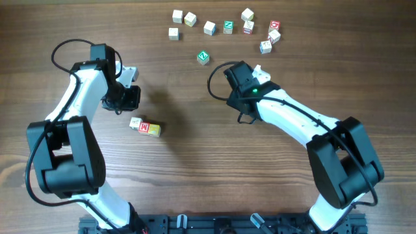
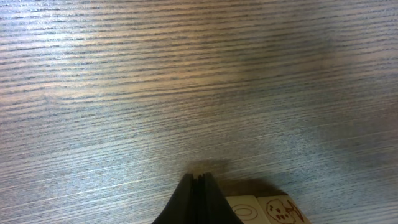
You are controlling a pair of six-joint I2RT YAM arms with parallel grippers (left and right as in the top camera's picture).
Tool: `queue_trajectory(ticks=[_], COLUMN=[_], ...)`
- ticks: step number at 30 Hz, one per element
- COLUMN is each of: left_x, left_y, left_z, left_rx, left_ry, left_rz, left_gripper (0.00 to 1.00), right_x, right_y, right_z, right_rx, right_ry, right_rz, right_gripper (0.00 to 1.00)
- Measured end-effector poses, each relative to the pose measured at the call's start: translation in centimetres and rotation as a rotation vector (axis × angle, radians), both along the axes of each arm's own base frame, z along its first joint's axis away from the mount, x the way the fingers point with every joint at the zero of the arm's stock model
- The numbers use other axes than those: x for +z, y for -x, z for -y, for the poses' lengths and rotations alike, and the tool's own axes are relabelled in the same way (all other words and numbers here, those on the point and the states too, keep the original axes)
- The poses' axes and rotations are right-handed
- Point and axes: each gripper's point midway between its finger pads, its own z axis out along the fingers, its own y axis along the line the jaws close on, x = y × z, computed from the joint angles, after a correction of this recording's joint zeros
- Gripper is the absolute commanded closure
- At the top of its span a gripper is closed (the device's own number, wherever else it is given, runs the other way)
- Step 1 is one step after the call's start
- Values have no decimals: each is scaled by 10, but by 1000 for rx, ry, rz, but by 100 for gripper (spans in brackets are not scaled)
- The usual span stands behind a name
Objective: Form a horizontal line
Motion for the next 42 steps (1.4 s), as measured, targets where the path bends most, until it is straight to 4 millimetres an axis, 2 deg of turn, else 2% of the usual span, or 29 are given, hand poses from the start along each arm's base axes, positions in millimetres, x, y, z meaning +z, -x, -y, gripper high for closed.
queue_trajectory(ticks=[3,17,24,42], left_x=[0,0,-13,-14], left_y=[0,-10,-1,12], left_z=[0,7,9,10], left_rx=[0,-4,-4,-3], left_ry=[0,43,49,55], left_rz=[0,46,31,-23], left_gripper=[96,96,96,96], right_x=[-9,-9,-8,-8], right_y=[5,2,2,1], right_z=[7,8,8,8], right_rx=[-7,-13,-13,-13], right_ry=[21,27,27,26], right_rz=[1,17,18,19], right_gripper=[96,95,95,95])
